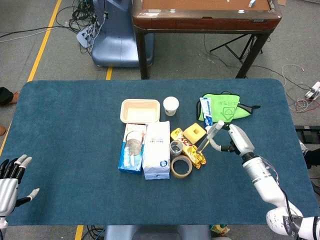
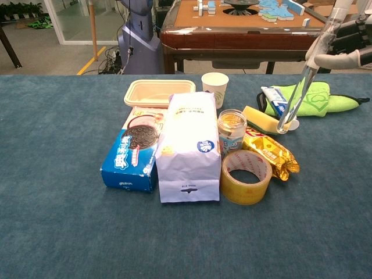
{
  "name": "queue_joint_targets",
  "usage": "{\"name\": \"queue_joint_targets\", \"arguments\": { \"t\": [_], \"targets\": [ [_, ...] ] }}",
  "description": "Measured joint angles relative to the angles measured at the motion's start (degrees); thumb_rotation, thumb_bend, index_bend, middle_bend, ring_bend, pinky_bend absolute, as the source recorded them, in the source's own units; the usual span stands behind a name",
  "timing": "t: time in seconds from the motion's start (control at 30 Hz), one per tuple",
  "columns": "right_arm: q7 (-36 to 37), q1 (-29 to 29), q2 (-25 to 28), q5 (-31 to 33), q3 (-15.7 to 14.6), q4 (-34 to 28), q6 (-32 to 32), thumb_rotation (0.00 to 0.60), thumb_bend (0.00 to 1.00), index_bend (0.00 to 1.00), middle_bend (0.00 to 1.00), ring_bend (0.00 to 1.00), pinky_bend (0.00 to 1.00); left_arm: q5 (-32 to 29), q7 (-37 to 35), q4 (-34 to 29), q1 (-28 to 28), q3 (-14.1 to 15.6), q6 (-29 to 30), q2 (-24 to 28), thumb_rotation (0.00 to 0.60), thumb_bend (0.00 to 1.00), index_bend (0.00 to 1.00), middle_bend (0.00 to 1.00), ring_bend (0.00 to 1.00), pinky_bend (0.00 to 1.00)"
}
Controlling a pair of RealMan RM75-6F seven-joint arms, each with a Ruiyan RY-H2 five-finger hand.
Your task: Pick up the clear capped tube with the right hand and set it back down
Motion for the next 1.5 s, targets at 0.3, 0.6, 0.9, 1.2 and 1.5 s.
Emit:
{"name": "queue_joint_targets", "arguments": {
  "t": [0.3,0.6,0.9,1.2,1.5],
  "targets": [
    [-20.5,-0.4,-2.4,-3.4,-0.8,3.5,6.4,0.600,0.54,0.65,0.42,0.27,0.22,0.1,0.3,-0.2,-0.2,0.0,-0.1,-0.1,0.600,0.19,0.11,0.07,0.08,0.01],
    [-10.2,-0.6,-1.0,-3.3,-0.1,0.7,2.9,0.600,0.54,0.65,0.42,0.27,0.22,-0.3,0.1,0.0,0.0,0.0,-0.1,-0.1,0.600,0.19,0.11,0.07,0.08,0.01],
    [8.9,-0.7,0.2,-5.2,-0.2,0.7,0.5,0.600,0.54,0.65,0.42,0.27,0.22,-0.2,0.2,0.1,-0.3,0.1,-0.5,-0.2,0.600,0.19,0.11,0.07,0.08,0.01],
    [-16.8,-0.8,-2.9,-7.1,-1.3,6.0,7.0,0.600,0.54,0.65,0.42,0.28,0.23,-0.2,0.3,0.0,-0.4,0.0,-0.6,-0.2,0.600,0.19,0.11,0.07,0.08,0.01],
    [-26.0,-1.2,-3.9,-3.9,-0.2,4.5,6.7,0.600,0.54,0.65,0.42,0.28,0.24,-0.3,0.0,0.2,-0.3,0.1,-0.5,-0.2,0.600,0.19,0.11,0.07,0.08,0.01]
  ]
}}
